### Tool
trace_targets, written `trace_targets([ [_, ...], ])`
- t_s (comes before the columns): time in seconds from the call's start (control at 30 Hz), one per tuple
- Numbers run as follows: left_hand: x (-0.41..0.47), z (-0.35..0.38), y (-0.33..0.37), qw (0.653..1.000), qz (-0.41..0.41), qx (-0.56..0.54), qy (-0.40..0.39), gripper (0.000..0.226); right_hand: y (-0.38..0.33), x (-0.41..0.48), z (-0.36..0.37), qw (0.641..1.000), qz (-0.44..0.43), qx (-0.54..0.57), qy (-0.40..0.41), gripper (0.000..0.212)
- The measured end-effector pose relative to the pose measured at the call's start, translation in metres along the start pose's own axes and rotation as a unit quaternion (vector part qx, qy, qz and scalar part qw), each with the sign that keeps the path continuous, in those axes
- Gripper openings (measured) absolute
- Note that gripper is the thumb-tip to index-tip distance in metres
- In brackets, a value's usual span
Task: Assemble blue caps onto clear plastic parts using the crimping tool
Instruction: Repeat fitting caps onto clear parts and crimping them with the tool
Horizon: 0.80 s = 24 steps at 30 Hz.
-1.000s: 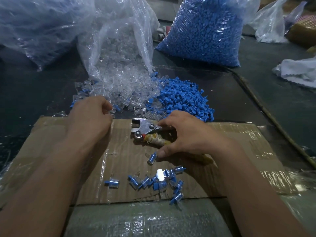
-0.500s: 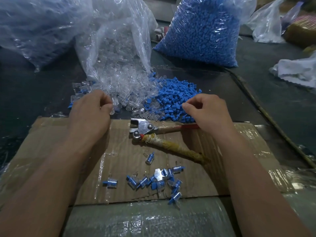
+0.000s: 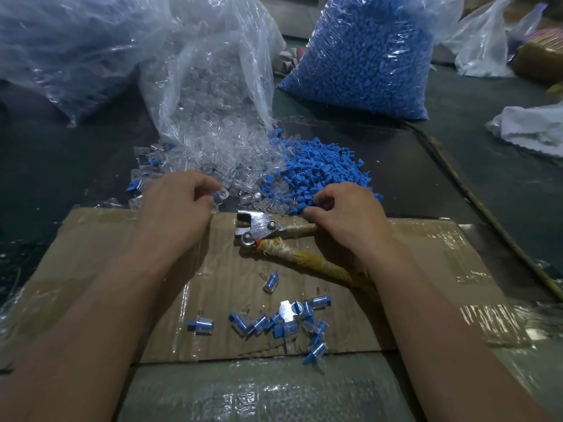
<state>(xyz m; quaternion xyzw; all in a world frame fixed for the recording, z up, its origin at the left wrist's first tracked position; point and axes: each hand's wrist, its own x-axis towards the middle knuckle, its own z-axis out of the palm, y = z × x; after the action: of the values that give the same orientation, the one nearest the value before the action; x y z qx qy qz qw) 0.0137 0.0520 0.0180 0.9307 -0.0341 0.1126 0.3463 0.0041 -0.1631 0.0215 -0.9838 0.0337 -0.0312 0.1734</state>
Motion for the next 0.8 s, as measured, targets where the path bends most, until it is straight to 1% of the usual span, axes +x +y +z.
trace_targets([
  [0.1,0.000,0.000,0.000,1.000,-0.010,-0.009,0.011,0.023,-0.001,0.000,0.000,1.000,0.001,-0.001,-0.006,0.022],
  [0.17,0.000,0.000,0.000,1.000,-0.020,-0.023,0.005,0.025,-0.001,0.000,-0.001,1.000,-0.004,-0.006,-0.008,0.021],
  [0.33,-0.001,0.003,0.003,0.997,-0.036,-0.067,0.006,0.034,-0.001,-0.001,-0.001,1.000,-0.015,-0.019,-0.011,0.021],
  [0.4,-0.001,0.005,0.004,0.995,-0.046,-0.087,0.006,0.031,0.000,-0.001,0.000,1.000,-0.014,-0.023,-0.007,0.019],
  [0.47,-0.002,0.003,0.006,0.992,-0.056,-0.108,-0.012,0.027,0.001,-0.001,0.002,1.000,-0.013,-0.022,-0.003,0.016],
  [0.6,-0.005,-0.001,0.013,0.995,-0.024,-0.096,-0.027,0.012,0.003,0.001,0.003,1.000,-0.015,-0.011,0.015,0.011],
  [0.67,-0.008,-0.002,0.016,0.984,-0.045,-0.171,-0.036,0.016,0.006,0.002,0.003,0.999,-0.013,0.007,0.032,0.006],
  [0.73,-0.010,-0.004,0.019,0.963,-0.081,-0.253,-0.044,0.015,0.009,0.003,0.001,0.998,-0.009,0.045,0.050,0.005],
  [0.77,-0.010,-0.004,0.019,0.955,-0.092,-0.277,-0.047,0.014,0.009,0.002,0.000,0.995,-0.009,0.079,0.058,0.007],
  [0.8,-0.010,-0.004,0.020,0.948,-0.101,-0.297,-0.053,0.013,0.009,0.001,-0.002,0.991,-0.012,0.118,0.063,0.014],
])
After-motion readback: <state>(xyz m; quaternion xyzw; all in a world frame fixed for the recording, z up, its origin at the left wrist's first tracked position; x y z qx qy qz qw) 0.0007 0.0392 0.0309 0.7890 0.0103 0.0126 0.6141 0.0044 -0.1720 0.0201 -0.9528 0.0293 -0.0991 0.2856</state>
